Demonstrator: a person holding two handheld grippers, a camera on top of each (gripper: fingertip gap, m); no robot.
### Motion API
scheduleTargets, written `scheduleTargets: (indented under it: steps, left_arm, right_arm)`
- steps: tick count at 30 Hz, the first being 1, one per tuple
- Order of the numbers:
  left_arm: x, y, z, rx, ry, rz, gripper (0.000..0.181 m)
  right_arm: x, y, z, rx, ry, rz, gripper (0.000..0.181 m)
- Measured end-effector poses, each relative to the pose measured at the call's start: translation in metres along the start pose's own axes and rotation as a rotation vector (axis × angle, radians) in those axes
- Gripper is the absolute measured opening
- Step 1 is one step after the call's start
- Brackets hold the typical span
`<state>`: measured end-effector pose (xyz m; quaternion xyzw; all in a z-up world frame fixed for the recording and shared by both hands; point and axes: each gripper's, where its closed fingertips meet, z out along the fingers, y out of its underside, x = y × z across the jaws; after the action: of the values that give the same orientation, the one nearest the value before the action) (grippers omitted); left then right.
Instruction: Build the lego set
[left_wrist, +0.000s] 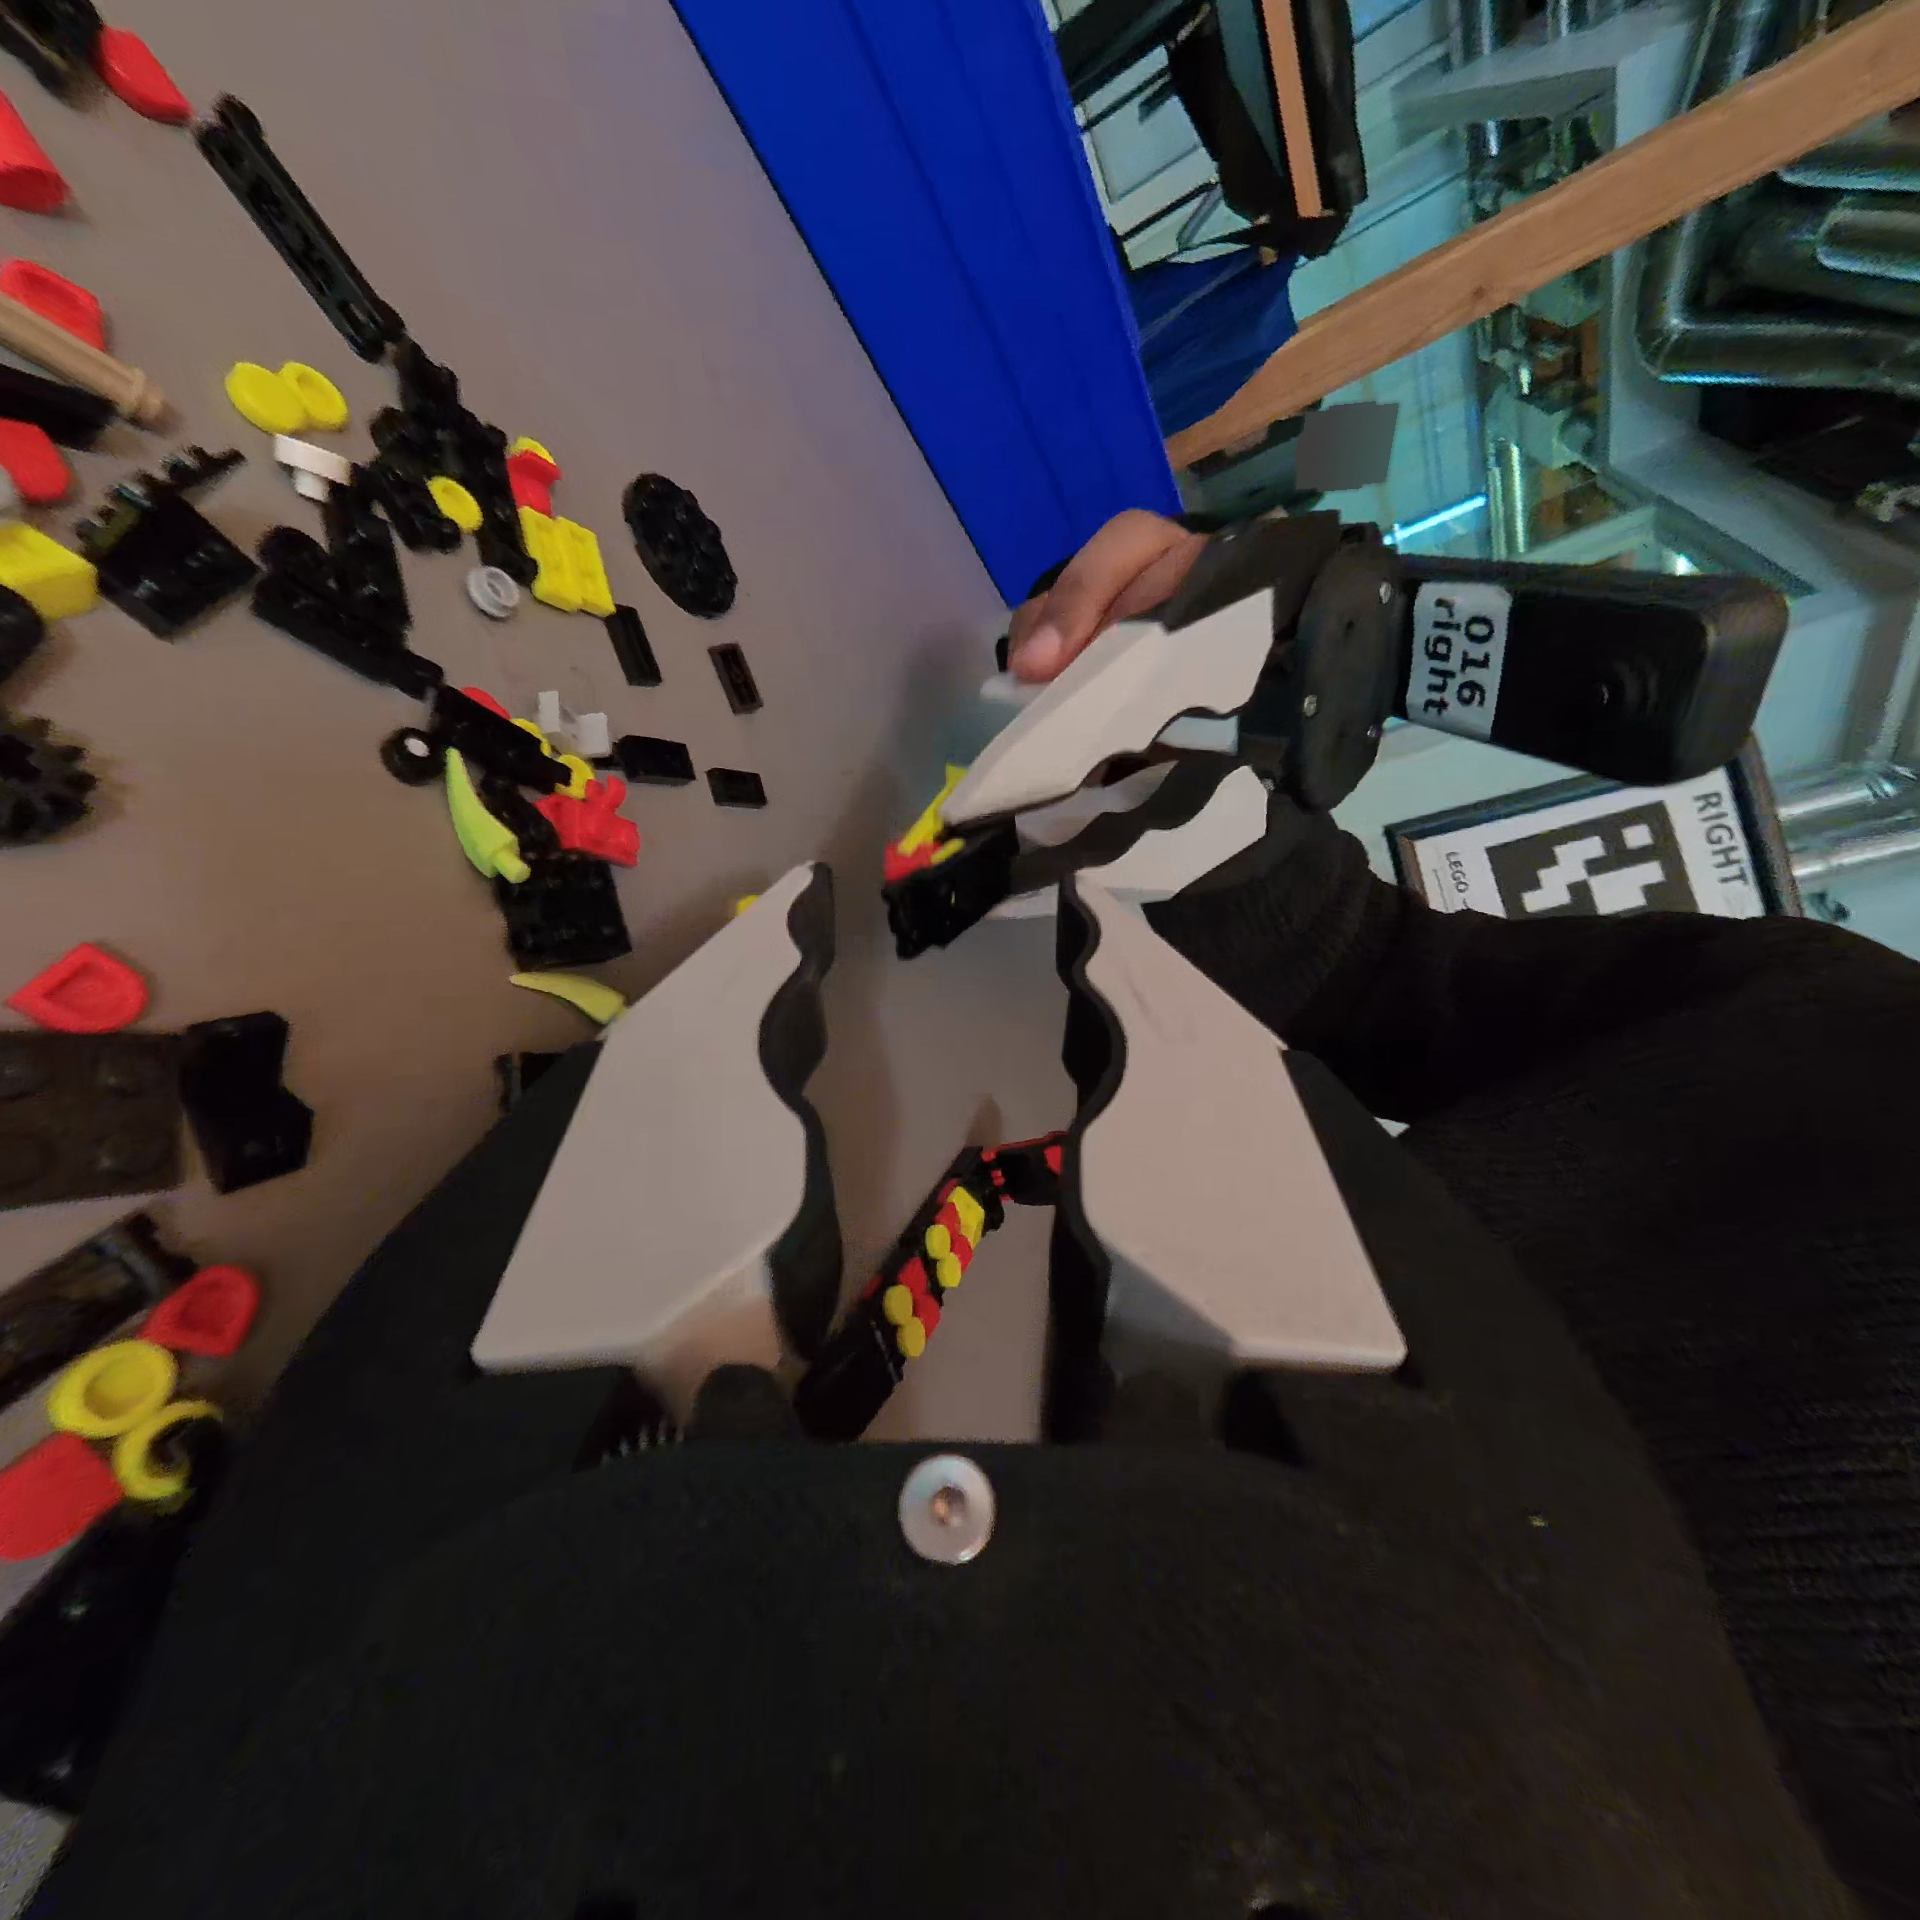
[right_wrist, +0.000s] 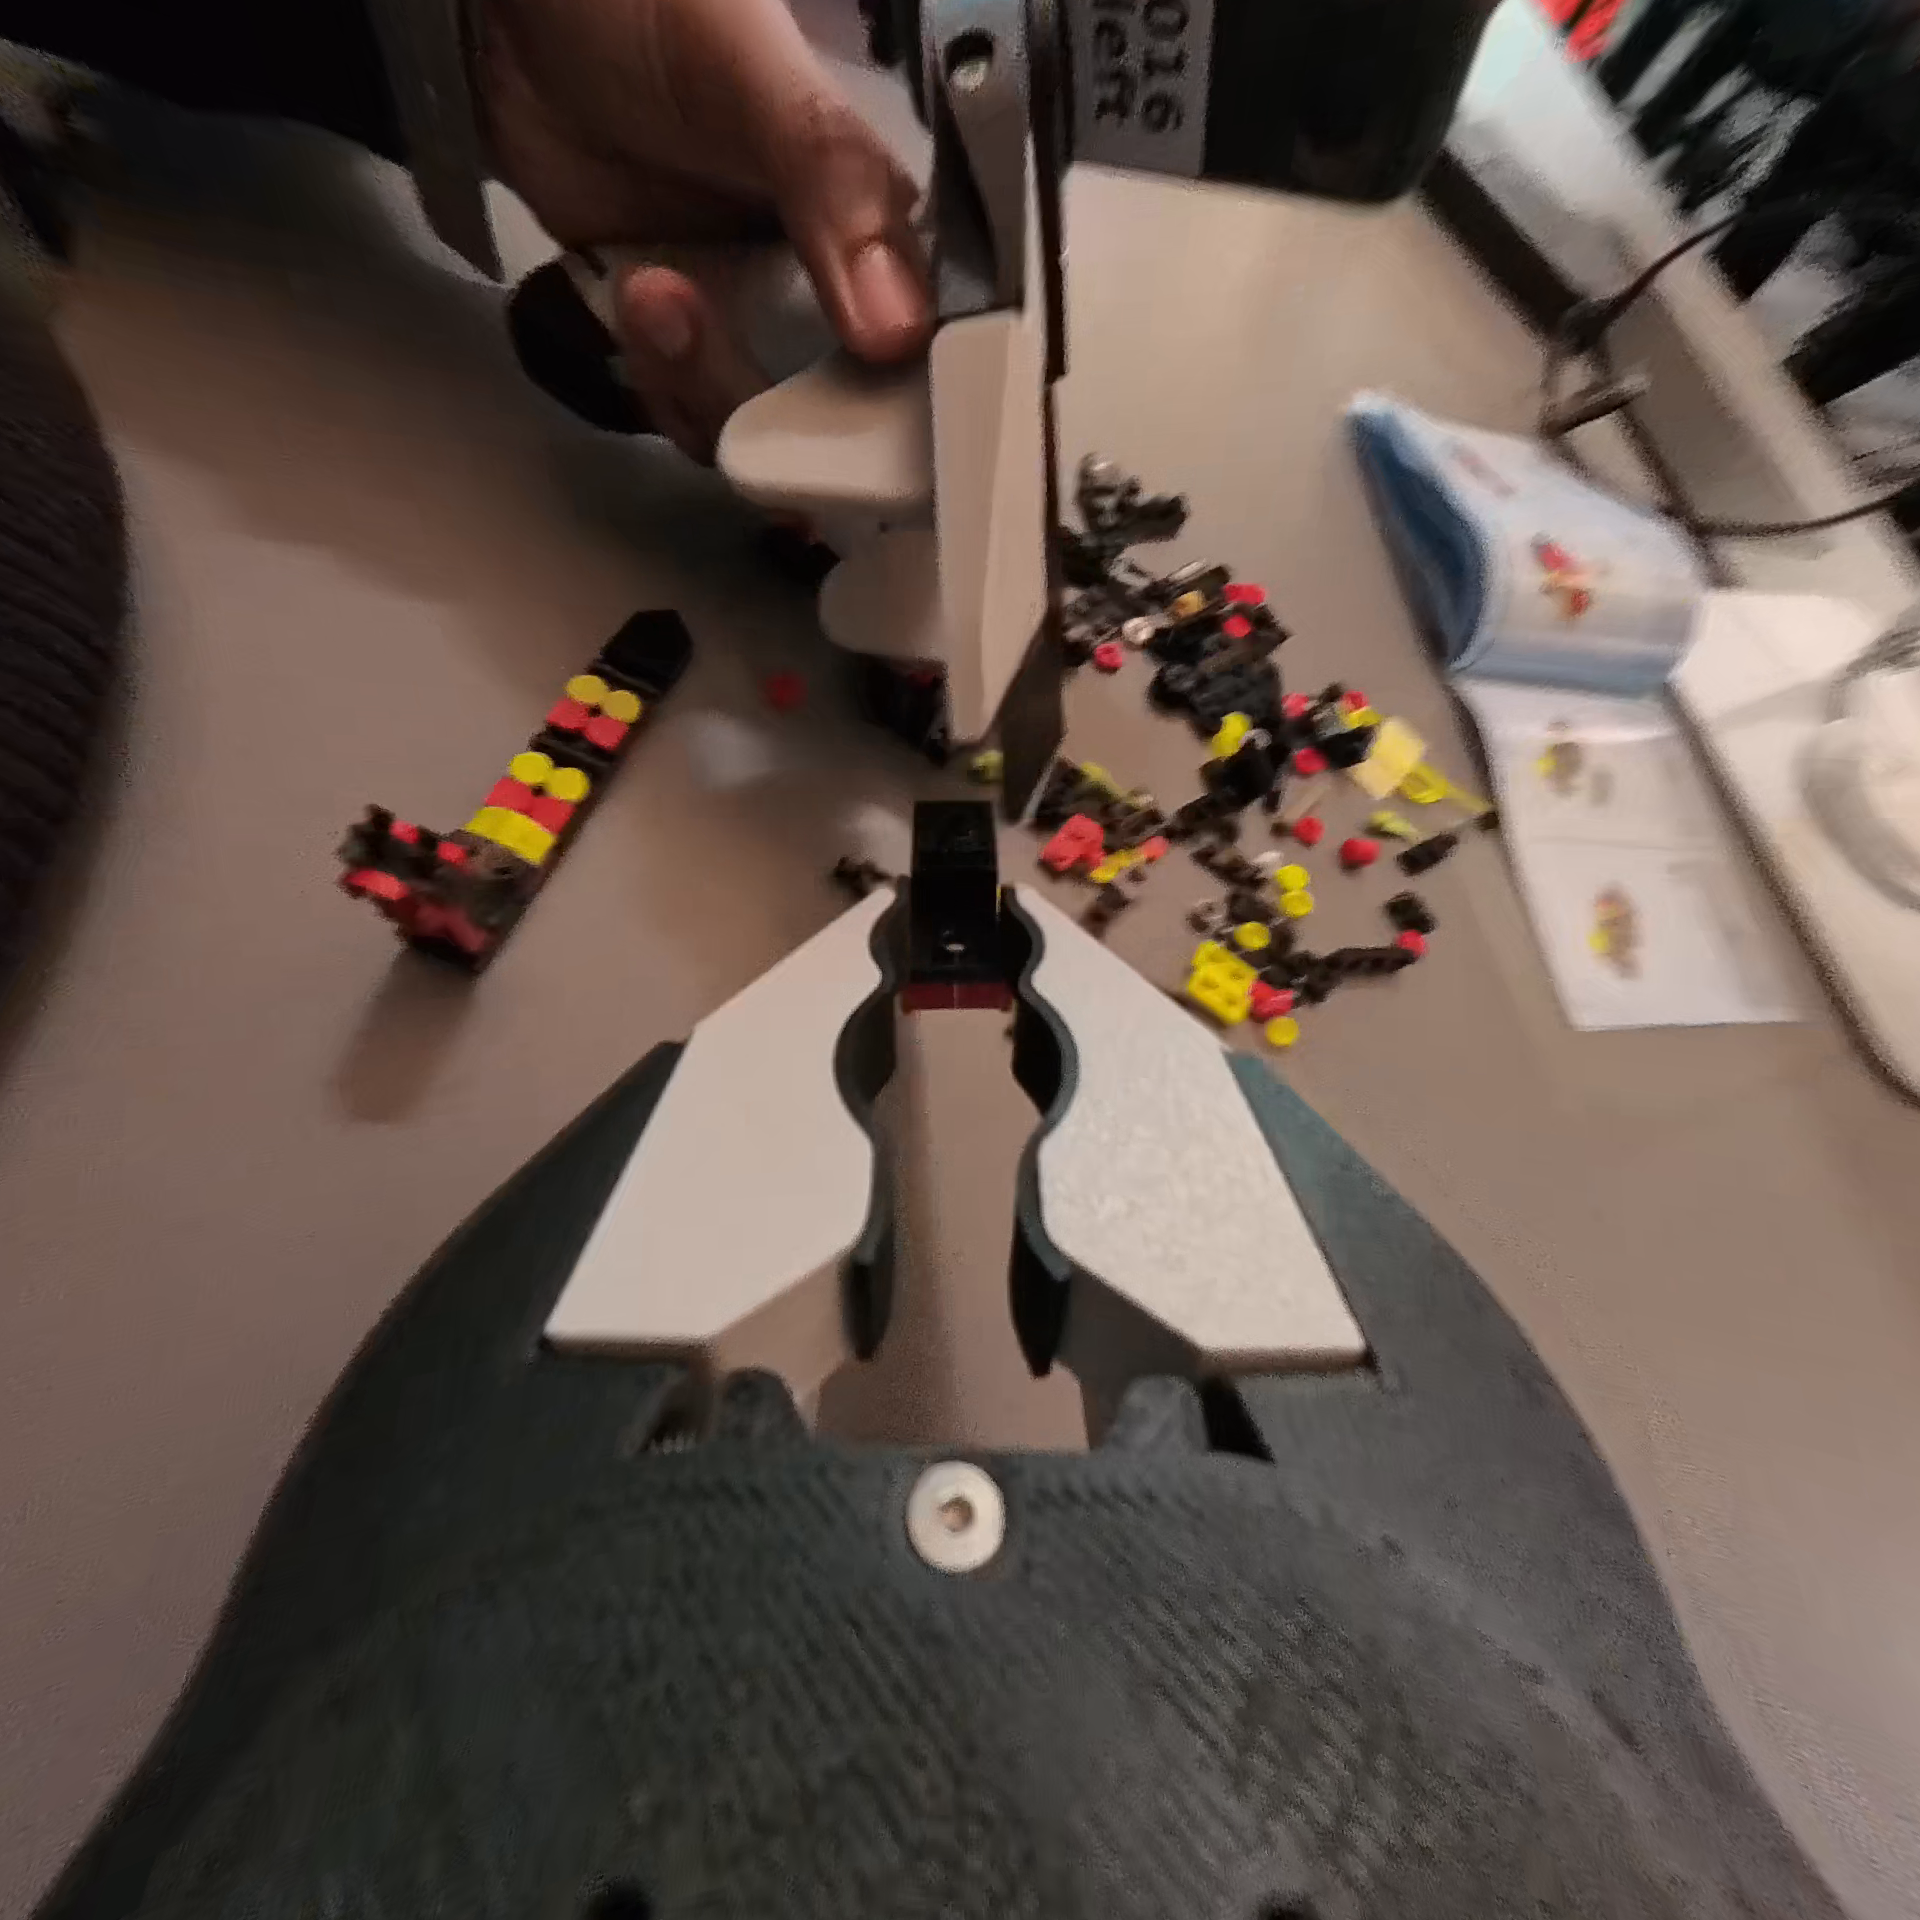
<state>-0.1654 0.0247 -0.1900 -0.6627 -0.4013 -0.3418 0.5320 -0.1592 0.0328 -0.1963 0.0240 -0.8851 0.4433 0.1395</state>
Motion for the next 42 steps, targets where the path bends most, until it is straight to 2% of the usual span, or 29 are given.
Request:
scheduleTargets:
  steps: [3,6,16,22,24,26,29,30,33,36,38,42]
  left_arm:
    - [0.000,-0.008,-0.005,0.044,0.002,0.000,0.042]
    - [0.004,-0.014,-0.009,0.077,0.041,-0.017,0.042]
    - [0.009,-0.016,-0.010,0.092,0.084,-0.035,0.042]
    - [0.010,-0.017,-0.010,0.093,0.090,-0.035,0.042]
    - [0.011,-0.017,-0.010,0.095,0.092,-0.035,0.042]
    - [0.008,-0.017,-0.011,0.093,0.067,-0.018,0.042]
    - [-0.001,-0.021,-0.015,0.099,-0.051,0.096,0.042]
    - [-0.004,-0.024,-0.018,0.107,-0.095,0.141,0.041]
    - [-0.002,-0.039,-0.028,0.194,-0.175,0.262,0.030]
    - [0.001,-0.049,-0.038,0.257,-0.225,0.341,0.024]
    - [0.001,-0.053,-0.042,0.286,-0.252,0.375,0.021]
    - [0.002,-0.060,-0.050,0.339,-0.291,0.417,0.017]
  right_arm:
    - [-0.019,0.009,0.002,-0.017,-0.173,0.123,0.015]
    - [-0.030,0.012,0.004,-0.033,-0.258,0.160,0.015]
    - [-0.038,0.032,0.004,-0.133,-0.297,0.143,0.018]
    - [-0.032,0.018,-0.008,-0.041,-0.316,0.196,0.032]
    - [-0.017,0.018,-0.018,-0.019,-0.277,0.243,0.032]
    - [0.010,0.012,-0.035,0.075,-0.207,0.332,0.029]
    - [0.045,0.004,-0.059,0.229,-0.116,0.436,0.027]
    - [0.053,0.006,-0.060,0.231,-0.072,0.441,0.026]
    - [0.071,0.026,-0.050,0.108,0.106,0.431,0.023]
    - [0.074,0.032,-0.042,0.031,0.178,0.384,0.010]
    - [0.080,0.020,-0.049,0.065,0.240,0.318,0.002]
    - [0.092,0.004,-0.068,0.186,0.345,0.289,0.000]
